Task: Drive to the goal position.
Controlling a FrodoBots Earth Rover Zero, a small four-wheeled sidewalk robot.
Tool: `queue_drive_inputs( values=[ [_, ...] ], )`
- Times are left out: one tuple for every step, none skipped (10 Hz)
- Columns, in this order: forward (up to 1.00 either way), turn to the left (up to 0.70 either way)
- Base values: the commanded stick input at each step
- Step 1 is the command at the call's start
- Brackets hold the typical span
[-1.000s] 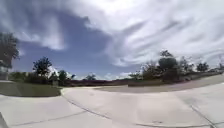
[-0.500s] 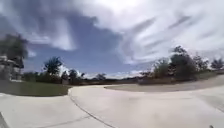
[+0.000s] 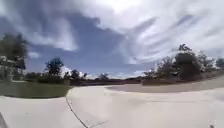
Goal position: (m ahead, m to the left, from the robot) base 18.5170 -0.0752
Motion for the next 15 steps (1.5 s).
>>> queue_drive_inputs(
  values=[
    [0.85, 0.09],
    [0.85, 0.3],
    [0.85, 0.34],
    [0.85, 0.18],
    [0.85, 0.0],
    [0.85, 0.0],
    [0.85, 0.0],
    [0.85, 0.0],
    [0.85, 0.0],
    [0.85, 0.0],
    [0.85, 0.0],
    [0.85, 0.0],
    [0.85, 0.26],
    [0.85, 0.19],
    [0.85, 0.0]
  ],
)
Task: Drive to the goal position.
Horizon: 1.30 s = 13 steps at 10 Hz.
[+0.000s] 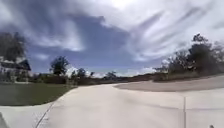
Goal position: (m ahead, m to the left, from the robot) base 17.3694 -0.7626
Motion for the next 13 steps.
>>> queue_drive_inputs(
  values=[
    [0.85, 0.0],
    [0.85, 0.0],
    [0.85, 0.0],
    [0.85, 0.0],
    [0.85, 0.0],
    [0.85, 0.0],
    [0.85, 0.0],
    [0.85, 0.0],
    [0.85, 0.18],
    [0.85, 0.34],
    [0.85, 0.34],
    [0.85, 0.34],
    [0.85, 0.34]
  ],
)
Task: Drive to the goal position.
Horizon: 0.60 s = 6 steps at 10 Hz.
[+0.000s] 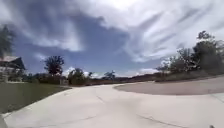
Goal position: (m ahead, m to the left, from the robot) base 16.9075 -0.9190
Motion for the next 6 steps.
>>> queue_drive_inputs(
  values=[
    [0.85, 0.34],
    [0.85, 0.03],
    [0.85, 0.0],
    [0.85, 0.0],
    [0.85, 0.0],
    [0.85, 0.05]
  ],
)
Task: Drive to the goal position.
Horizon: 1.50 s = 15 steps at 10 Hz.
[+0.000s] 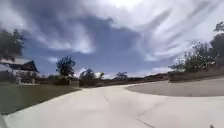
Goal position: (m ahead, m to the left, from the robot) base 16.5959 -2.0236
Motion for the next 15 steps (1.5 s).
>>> queue_drive_inputs(
  values=[
    [0.85, 0.23],
    [0.85, 0.3],
    [0.85, 0.13],
    [0.85, 0.02],
    [0.85, 0.0],
    [0.85, 0.0],
    [0.85, 0.0],
    [0.85, 0.0],
    [0.85, 0.0],
    [0.85, 0.0],
    [0.85, 0.0],
    [0.85, 0.0],
    [0.85, 0.0],
    [0.85, 0.0],
    [0.85, 0.0]
  ],
)
